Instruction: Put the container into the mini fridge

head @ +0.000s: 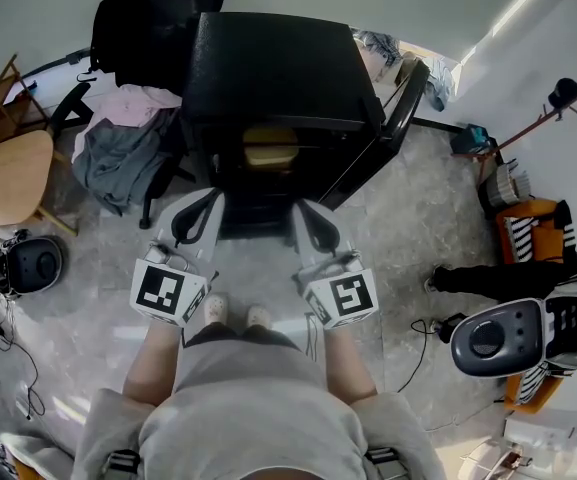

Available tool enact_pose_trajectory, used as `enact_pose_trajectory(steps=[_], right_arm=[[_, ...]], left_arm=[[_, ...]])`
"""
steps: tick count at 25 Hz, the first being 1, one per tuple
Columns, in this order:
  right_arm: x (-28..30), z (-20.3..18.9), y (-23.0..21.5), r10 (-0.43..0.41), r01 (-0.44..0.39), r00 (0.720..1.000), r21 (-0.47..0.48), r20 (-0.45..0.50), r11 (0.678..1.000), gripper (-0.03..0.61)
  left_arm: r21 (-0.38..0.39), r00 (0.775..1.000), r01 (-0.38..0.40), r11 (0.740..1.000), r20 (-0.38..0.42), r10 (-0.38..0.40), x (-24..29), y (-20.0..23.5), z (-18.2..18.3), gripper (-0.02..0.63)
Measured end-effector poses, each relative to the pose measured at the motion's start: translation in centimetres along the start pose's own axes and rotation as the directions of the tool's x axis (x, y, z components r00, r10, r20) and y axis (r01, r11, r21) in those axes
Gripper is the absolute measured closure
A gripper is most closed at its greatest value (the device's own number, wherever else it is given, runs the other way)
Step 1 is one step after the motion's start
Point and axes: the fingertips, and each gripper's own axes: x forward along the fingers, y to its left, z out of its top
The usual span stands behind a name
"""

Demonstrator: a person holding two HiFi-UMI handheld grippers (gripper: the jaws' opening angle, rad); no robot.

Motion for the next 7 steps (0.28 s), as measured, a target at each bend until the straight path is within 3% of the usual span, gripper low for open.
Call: enact_pose_trajectory(steps=[7], right_arm=[[0.27, 0.08, 0.0, 0.0, 0.0, 1.0, 0.0, 0.002, 1.0, 0.578]], left_arm=[[-0.003, 1.0, -0.005, 1.0, 0.002, 0.005, 0.2, 0.22, 0.11, 0.612]])
